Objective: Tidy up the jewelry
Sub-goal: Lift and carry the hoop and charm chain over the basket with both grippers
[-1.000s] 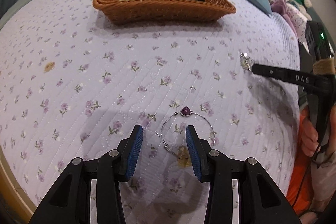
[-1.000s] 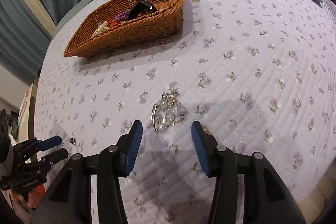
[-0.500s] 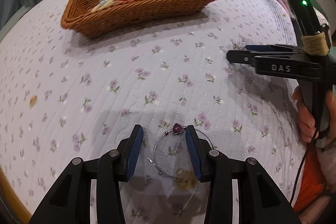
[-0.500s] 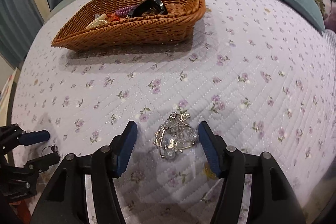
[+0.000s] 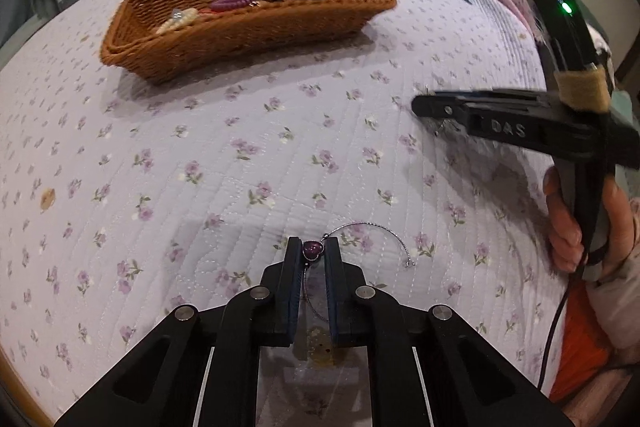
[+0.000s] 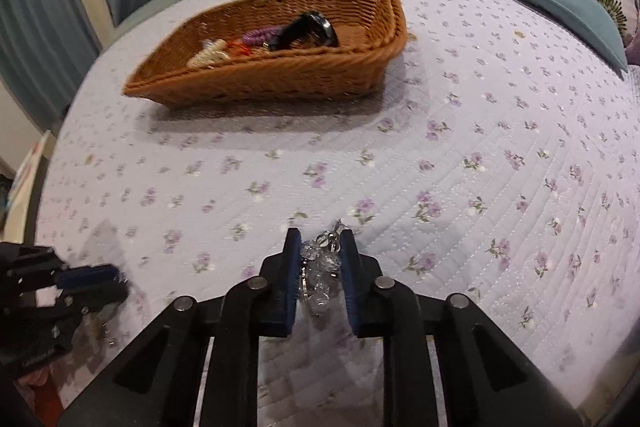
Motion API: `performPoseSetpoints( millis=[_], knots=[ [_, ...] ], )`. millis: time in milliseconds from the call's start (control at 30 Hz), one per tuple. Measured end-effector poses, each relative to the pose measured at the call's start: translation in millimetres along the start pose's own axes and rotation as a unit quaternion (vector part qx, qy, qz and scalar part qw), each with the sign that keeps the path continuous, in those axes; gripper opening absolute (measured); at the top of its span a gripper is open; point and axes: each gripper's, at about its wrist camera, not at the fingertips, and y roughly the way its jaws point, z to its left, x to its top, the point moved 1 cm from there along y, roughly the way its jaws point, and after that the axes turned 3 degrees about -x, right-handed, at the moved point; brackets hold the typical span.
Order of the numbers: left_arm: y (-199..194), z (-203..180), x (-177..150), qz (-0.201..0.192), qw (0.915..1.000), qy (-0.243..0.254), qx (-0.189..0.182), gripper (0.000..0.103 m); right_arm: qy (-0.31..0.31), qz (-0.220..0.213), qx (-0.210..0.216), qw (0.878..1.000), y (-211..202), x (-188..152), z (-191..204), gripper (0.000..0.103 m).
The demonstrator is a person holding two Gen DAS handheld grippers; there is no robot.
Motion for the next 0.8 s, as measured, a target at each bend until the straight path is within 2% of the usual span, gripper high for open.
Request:
performPoseSetpoints(
  millis=[100,133,333,567,800],
  knots=[
    [-11,5,-1,-0.019,0.9997,-0.017,-0.007,0.01,-0.008,-0.014,0.028,0.999,-11,-1,7,0.019],
    [-14,6,0,-0.024,0.9994,-0.021,-0.009,0.01,-0.011,-0.021,0.041,0.999,-16,-1,9,0.013],
    [-34,15,8,-0.058,0.9968,-0.05,-0.021,0.01,-0.008,-0.051,0.096,0.994,-49,8,12,0.012],
    [-52,21,26,-0.091,0.9937,-0.062,-0.025,0.01,0.026,-0.071,0.125,0.989,-73,30,-3,0.012],
    [-75,29,73,-0.139,0.9874,-0.069,-0.032,0.01,0.014,-0.113,0.114,0.987,-95,76,-6,0.012]
  ],
)
